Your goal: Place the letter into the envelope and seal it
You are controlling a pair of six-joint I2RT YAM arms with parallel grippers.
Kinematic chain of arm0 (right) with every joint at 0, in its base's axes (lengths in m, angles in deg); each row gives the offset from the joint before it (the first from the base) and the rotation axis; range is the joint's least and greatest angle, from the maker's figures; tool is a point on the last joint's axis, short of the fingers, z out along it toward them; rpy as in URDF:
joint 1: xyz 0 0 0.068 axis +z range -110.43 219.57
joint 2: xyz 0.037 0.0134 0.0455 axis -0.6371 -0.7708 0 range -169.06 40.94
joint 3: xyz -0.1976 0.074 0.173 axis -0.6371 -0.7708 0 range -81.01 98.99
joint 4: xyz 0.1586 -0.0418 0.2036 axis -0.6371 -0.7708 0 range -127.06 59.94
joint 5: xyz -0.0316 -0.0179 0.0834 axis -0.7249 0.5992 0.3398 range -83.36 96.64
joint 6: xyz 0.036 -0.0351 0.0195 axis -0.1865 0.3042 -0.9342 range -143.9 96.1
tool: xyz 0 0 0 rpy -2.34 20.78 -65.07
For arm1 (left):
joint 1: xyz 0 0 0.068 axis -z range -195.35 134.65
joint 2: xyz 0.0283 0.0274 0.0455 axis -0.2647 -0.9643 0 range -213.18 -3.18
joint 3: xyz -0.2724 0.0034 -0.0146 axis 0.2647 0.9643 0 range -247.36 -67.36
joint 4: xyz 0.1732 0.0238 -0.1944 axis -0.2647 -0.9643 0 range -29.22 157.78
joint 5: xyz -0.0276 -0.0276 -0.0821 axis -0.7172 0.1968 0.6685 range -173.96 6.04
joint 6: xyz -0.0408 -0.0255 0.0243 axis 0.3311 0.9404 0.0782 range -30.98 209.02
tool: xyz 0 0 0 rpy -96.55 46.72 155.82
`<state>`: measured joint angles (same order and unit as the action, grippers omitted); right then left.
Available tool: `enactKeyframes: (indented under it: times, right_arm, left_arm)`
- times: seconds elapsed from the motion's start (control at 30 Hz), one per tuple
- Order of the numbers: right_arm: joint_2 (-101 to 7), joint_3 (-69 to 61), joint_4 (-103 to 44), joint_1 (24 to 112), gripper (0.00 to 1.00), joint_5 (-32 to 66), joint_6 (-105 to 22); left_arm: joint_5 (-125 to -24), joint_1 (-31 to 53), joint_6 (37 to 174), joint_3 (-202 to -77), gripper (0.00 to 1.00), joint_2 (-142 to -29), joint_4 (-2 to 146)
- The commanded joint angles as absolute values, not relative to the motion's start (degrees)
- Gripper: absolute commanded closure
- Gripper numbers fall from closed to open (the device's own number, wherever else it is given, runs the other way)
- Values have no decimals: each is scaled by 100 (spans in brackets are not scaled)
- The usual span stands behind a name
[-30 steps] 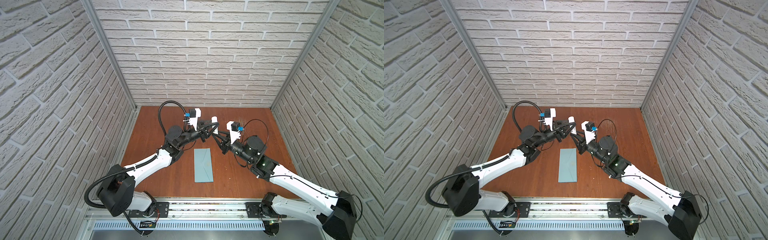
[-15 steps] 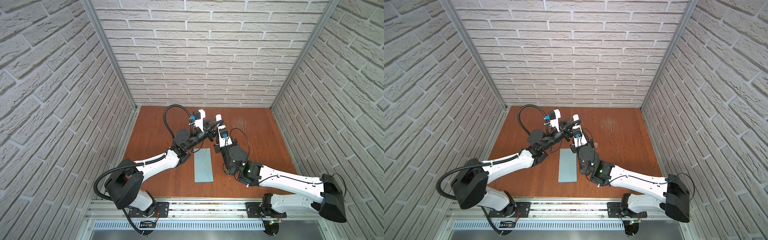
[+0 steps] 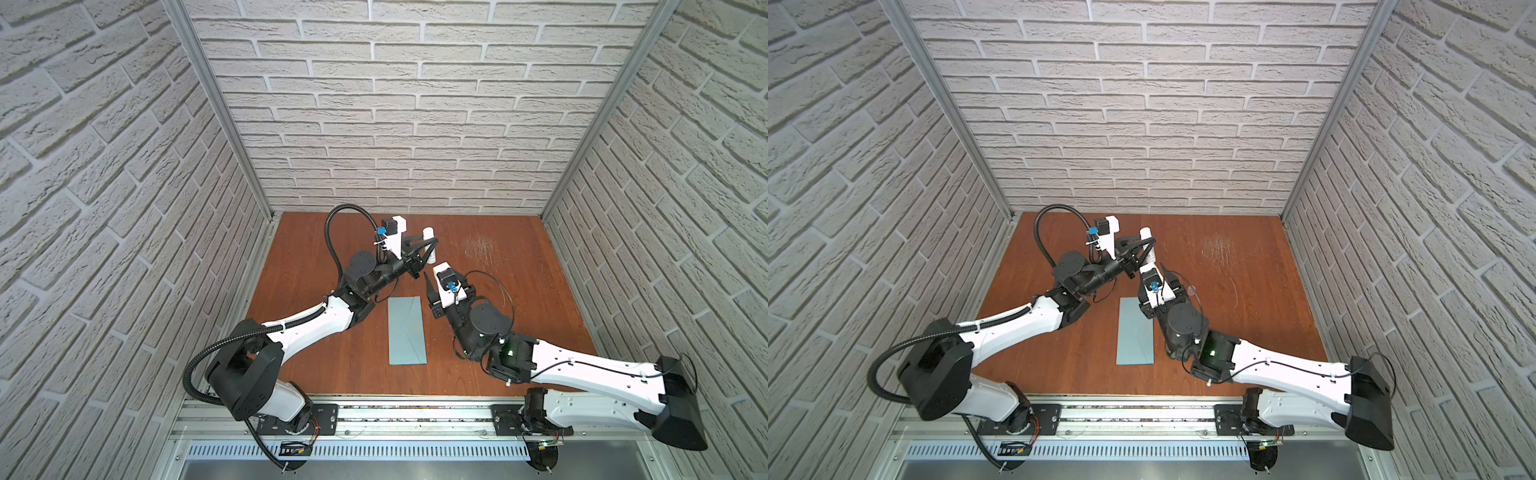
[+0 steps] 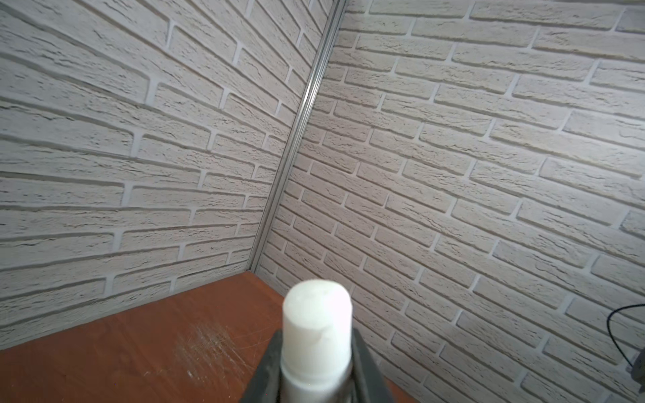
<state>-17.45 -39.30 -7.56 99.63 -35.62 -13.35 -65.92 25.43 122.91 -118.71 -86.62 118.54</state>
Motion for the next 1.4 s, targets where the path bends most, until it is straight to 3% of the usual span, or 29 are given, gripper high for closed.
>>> enactKeyframes:
  times: [0.0, 0.27, 0.5, 0.9, 1.37]
  right_arm:
    - [-1204, -4130, -1081, 9476, 46, -2103, -2041]
    - [-1114, -4196, -1074, 8013, 48, 1186, -3145]
    - [-1581, -4298, 158, 7340, 49, 2862, -4091]
    - [-2422, -4166, 1608, 6974, 47, 3901, -4930]
    - [-2815, -4097, 2313, 6949, 60, 4249, -5272]
  left_arm:
    - [-5949, 2318, 12301, -11842, 100, -8283, 12011]
    - [-4740, 1752, 13413, -11693, 100, -8358, 13386]
    - [-4102, 1542, 14716, -11790, 100, -8858, 14810]
    - [-3694, 1609, 14755, -11876, 100, -8913, 14811]
    - [-3610, 1720, 14747, -11978, 100, -8993, 14811]
